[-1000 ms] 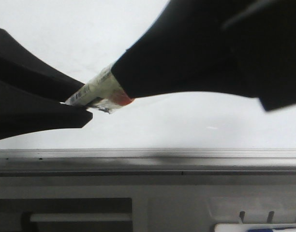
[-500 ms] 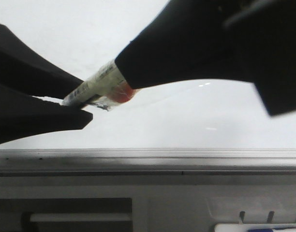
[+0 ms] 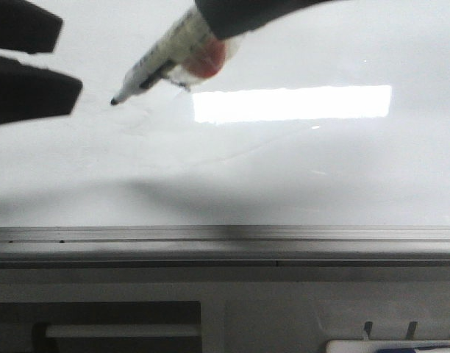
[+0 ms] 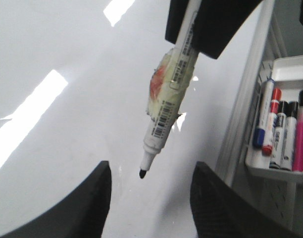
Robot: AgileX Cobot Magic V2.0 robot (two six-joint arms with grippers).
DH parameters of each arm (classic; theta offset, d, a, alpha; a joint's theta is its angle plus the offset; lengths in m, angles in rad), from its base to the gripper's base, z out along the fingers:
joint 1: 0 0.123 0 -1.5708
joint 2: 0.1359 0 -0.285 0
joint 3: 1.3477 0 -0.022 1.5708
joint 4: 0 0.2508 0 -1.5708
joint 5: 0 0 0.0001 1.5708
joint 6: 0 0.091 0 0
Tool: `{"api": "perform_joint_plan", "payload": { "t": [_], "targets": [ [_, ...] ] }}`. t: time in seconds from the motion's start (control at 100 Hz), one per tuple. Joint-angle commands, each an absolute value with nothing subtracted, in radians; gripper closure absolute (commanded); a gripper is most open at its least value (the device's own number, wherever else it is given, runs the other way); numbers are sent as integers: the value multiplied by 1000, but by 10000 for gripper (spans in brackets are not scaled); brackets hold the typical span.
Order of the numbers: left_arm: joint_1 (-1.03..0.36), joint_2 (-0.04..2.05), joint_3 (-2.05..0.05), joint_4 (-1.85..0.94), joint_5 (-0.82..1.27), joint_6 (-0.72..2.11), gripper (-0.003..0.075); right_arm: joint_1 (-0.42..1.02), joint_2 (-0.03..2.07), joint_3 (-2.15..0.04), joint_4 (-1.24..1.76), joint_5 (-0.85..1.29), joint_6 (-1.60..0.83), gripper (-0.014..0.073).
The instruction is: Write number 3 on whiteboard
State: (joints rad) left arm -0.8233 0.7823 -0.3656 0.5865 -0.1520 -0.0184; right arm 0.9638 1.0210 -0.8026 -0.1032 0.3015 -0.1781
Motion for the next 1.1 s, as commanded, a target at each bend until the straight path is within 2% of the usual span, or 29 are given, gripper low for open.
{"api": "perform_joint_plan", "payload": {
  "t": [0.0,0.21,0.64,1.09],
  "targets": [
    [-824,722,-390,476,-192,-29,380,944,1007,-876,-118,266,-182,655],
    [-824,681,-390,379,-161,-29,384,903,1035,-957,-118,347,-182,655],
    [-824,681,-390,375,-151,-29,384,858,1161,-1078,-118,421,-180,655],
    [-824,681,-390,356,-151,-29,384,788,1213,-1115,-121,464,-180,655]
  ]
}}
